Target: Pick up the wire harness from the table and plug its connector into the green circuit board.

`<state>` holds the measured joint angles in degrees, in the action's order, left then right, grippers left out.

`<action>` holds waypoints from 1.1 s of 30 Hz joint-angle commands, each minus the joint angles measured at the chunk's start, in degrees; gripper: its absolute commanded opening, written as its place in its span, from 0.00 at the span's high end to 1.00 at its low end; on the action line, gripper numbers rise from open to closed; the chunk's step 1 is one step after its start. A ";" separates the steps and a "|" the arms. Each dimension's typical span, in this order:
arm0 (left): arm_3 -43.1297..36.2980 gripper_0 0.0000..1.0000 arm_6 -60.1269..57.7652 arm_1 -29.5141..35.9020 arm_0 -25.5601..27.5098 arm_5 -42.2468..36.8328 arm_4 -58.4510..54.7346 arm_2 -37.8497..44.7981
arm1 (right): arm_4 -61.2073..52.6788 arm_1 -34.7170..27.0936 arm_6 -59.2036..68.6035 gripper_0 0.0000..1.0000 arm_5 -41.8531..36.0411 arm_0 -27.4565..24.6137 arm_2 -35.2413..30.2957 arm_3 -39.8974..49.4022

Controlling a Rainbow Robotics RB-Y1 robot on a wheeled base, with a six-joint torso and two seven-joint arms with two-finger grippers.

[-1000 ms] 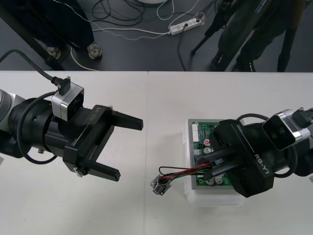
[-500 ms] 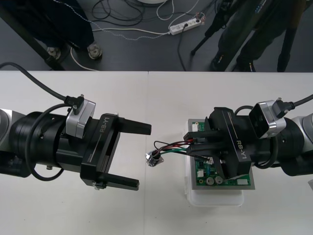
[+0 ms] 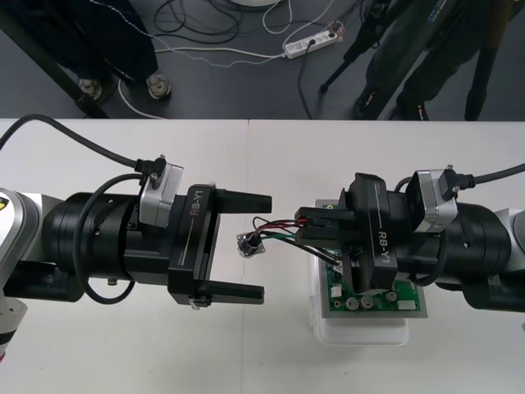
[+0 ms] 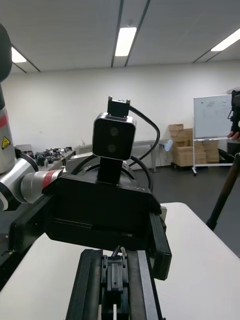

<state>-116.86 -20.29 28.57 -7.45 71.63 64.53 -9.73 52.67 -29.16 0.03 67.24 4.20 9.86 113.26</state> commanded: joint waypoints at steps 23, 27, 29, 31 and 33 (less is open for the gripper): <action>-2.05 0.00 -2.12 0.61 -3.36 -3.60 1.04 -1.17 | 11.31 5.87 3.14 1.00 -3.96 -4.02 -1.69 10.23; -2.05 0.00 -2.12 0.78 -3.62 -3.69 1.04 -1.17 | 11.93 5.08 3.84 1.00 -4.14 -4.02 -1.87 10.14; -2.14 0.00 -2.12 0.96 -3.71 -3.69 1.04 -1.17 | 12.72 4.99 4.19 1.00 -4.22 -4.02 -2.48 10.23; -2.05 0.00 -1.86 1.22 -3.71 -3.95 1.04 -1.17 | 13.07 4.90 4.37 1.00 -4.22 -4.02 -3.18 10.23; -2.14 0.00 -1.68 1.48 -3.80 -4.13 1.04 -1.17 | 13.07 4.99 4.98 1.00 -4.22 -3.93 -4.24 10.32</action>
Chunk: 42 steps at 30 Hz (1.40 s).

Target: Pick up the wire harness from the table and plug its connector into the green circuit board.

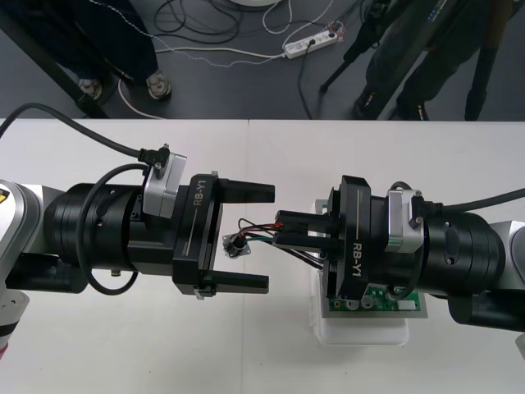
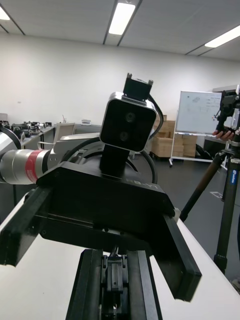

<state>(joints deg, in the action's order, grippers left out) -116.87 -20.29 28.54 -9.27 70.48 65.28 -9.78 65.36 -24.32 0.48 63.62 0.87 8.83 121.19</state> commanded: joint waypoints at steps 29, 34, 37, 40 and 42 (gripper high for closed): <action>-2.05 0.00 -0.01 1.87 -3.92 -3.51 -0.95 -1.21 | 6.89 -0.28 22.02 1.00 2.82 -0.26 -6.11 8.09; -2.05 0.00 -0.19 1.87 -3.92 -3.51 -0.95 -1.21 | 6.89 -0.20 22.28 1.00 2.82 0.00 -5.40 8.09; -2.05 0.00 -0.36 1.87 -3.92 -3.51 -1.04 -1.56 | 6.97 -0.20 22.28 1.00 2.91 0.00 -5.40 8.09; -2.05 0.00 -0.45 1.78 -4.01 -3.78 -1.04 -1.91 | 6.89 -0.02 22.28 1.00 2.91 0.00 -5.31 8.18; -2.05 0.00 -0.45 1.87 -4.18 -4.13 -1.04 -2.26 | 6.89 0.42 22.37 1.00 3.44 0.09 -5.40 8.18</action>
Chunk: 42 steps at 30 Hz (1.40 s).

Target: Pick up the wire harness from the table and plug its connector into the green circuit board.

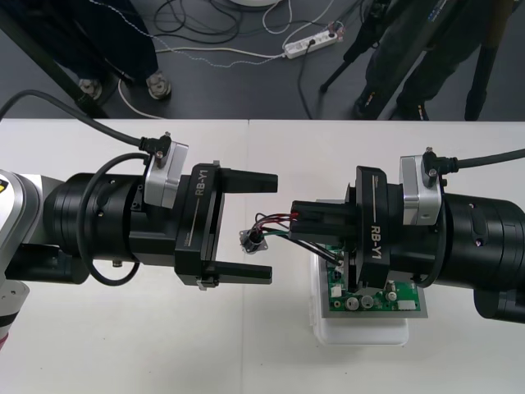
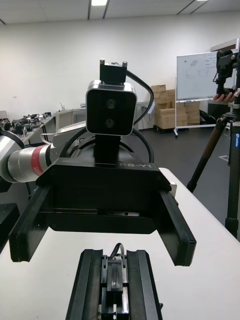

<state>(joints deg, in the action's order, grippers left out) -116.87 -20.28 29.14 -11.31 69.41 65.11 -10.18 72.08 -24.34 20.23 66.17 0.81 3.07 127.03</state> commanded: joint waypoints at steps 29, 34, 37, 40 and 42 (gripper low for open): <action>-2.04 1.00 -0.90 1.10 -2.76 -3.58 -0.87 -2.04 | 0.17 1.22 2.45 1.00 1.24 0.15 0.98 2.61; -2.04 1.00 -1.43 0.92 -3.28 -3.58 -1.30 -2.74 | 0.17 1.49 2.36 1.00 1.33 0.15 0.98 2.52; -2.04 1.00 -1.51 0.66 -3.46 -3.76 -1.48 -2.74 | 0.17 1.75 2.36 1.00 1.33 0.15 0.98 2.52; -2.04 1.00 -1.51 0.13 -3.55 -3.76 -1.74 -2.74 | 0.17 1.75 2.36 1.00 1.42 0.15 1.06 2.52; -2.04 1.00 -1.51 -0.22 -3.55 -3.76 -1.74 -2.74 | 0.17 1.75 2.27 1.00 1.42 0.15 1.06 2.52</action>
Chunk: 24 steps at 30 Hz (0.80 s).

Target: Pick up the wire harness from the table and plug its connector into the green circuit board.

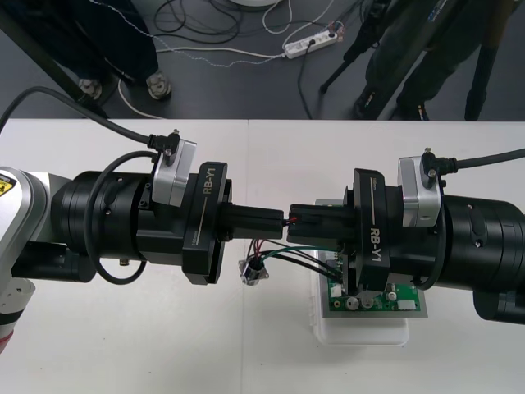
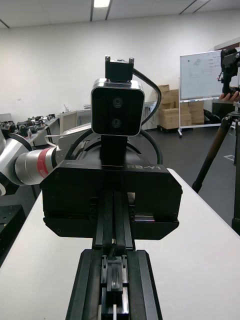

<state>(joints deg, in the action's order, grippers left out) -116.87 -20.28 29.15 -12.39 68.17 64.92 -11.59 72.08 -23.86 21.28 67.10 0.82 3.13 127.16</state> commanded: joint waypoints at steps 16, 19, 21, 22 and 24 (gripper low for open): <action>-2.05 1.00 -1.42 -0.58 -2.47 -2.52 -2.17 -1.33 | 0.16 1.27 1.22 0.88 0.66 0.15 1.08 2.39; -2.05 1.00 -1.34 -0.58 -2.47 -2.52 -2.25 -1.33 | 0.16 1.27 1.22 0.38 0.66 0.15 1.08 2.39; -2.05 1.00 -1.34 -0.58 -2.47 -2.52 -2.34 -1.25 | 0.08 1.27 1.22 0.02 0.66 0.15 1.08 2.39; -2.05 1.00 -1.34 -0.58 -2.47 -2.52 -2.34 -1.33 | -0.10 1.27 1.22 0.00 0.66 0.15 1.08 2.39; -2.05 1.00 -1.34 -0.58 -2.47 -2.52 -2.43 -1.25 | -0.19 1.27 1.22 0.00 0.66 0.15 1.08 2.39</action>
<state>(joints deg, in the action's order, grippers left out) -116.86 -20.28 29.12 -12.58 68.13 63.69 -11.61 72.09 -23.79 21.28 67.42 0.82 3.17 127.34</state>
